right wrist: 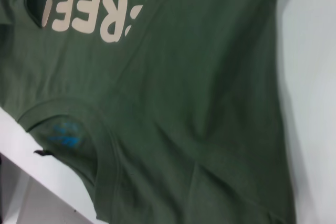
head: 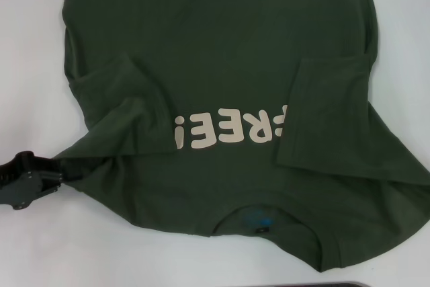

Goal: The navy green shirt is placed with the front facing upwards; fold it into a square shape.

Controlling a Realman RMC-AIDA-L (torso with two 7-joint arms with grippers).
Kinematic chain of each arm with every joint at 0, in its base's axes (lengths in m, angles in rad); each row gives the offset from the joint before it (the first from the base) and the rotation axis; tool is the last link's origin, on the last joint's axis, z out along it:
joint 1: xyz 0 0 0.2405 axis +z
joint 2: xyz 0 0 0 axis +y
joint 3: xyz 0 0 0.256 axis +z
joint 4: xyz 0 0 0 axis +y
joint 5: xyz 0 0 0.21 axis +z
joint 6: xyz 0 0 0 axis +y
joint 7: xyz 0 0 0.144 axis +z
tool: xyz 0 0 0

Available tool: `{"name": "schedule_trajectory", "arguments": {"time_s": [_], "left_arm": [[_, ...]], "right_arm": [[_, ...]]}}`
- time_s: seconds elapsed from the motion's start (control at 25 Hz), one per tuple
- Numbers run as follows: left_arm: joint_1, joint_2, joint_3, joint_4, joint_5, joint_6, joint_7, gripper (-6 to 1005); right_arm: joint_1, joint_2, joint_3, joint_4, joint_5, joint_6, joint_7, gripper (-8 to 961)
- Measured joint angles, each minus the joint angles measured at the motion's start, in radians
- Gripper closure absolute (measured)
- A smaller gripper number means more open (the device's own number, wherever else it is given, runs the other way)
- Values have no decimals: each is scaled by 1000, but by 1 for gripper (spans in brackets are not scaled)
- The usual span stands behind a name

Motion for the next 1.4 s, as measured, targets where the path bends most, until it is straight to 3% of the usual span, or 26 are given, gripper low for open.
{"name": "schedule_trajectory", "arguments": {"time_s": [0.72, 1.4], "left_arm": [[-5, 0, 0, 0, 0, 3, 1, 945], [-5, 0, 0, 0, -7, 3, 1, 936]], "right_arm": [[-24, 3, 26, 8, -4, 25, -74, 133], [-21, 18, 18, 59, -7, 87, -107, 133]]}}
